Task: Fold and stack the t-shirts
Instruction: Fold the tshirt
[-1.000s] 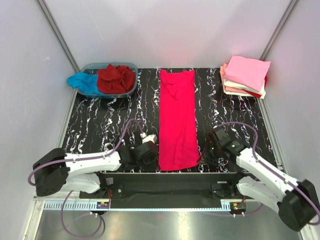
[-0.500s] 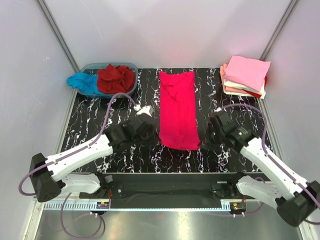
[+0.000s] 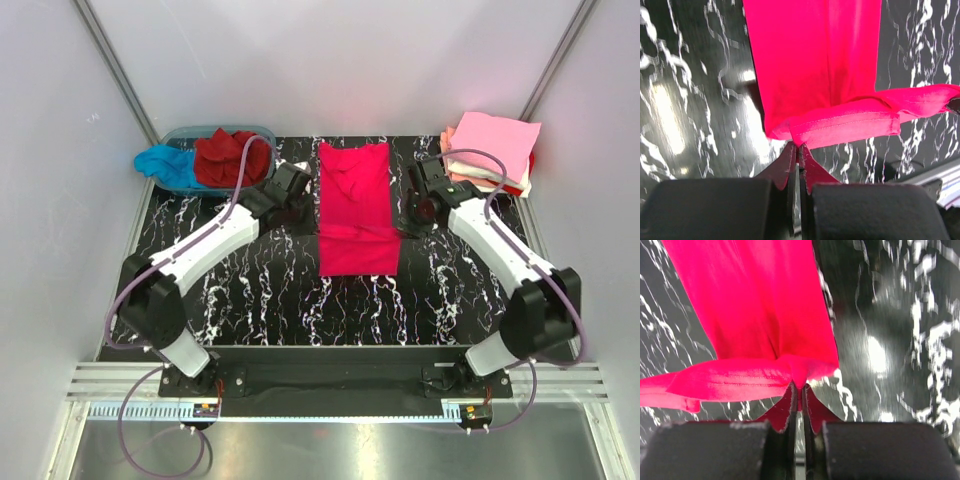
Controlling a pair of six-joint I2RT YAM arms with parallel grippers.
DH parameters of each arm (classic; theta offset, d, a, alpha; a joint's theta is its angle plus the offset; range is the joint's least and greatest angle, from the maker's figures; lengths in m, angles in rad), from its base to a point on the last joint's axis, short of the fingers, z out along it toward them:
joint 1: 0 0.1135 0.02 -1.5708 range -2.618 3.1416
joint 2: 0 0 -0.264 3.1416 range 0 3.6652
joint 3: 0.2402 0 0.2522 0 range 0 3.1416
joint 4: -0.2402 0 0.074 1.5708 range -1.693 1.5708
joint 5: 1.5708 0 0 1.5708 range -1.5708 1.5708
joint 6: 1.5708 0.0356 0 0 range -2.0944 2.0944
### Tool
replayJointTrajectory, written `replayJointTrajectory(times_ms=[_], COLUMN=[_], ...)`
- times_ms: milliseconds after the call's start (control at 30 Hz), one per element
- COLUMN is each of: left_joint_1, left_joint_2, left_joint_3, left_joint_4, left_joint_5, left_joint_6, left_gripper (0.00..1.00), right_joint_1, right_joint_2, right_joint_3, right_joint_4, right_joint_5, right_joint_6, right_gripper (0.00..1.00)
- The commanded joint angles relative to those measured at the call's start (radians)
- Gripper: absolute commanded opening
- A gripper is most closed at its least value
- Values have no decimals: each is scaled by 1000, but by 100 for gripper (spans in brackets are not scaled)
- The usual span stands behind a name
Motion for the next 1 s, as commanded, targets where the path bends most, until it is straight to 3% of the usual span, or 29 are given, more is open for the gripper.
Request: replayJointTrajectory(times_ms=[0, 567, 800, 867, 900, 933, 967], left_joint_1=[53, 186, 225, 237, 241, 248, 261], left_joint_2=[71, 580, 677, 677, 677, 680, 683], left_joint_3=[127, 533, 639, 637, 640, 642, 648], left_joint_4=[16, -27, -64, -60, -59, -57, -63], left_joint_5=[88, 252, 263, 266, 266, 266, 266], left_joint_6=[83, 132, 145, 143, 143, 139, 134], left_gripper=[0, 0, 8, 14, 20, 39, 48], right_joint_1=[-28, -127, -153, -160, -165, -168, -179], right_joint_2=[105, 536, 720, 751, 780, 791, 801], right_joint_3=[125, 468, 648, 706, 725, 752, 766], right_joint_4=[32, 67, 21, -2, -23, -25, -28], right_joint_5=[20, -35, -127, -135, -136, -153, -161], right_joint_6=[-81, -113, -176, -190, -191, -197, -205], right_gripper=[0, 0, 0, 9, 34, 49, 65])
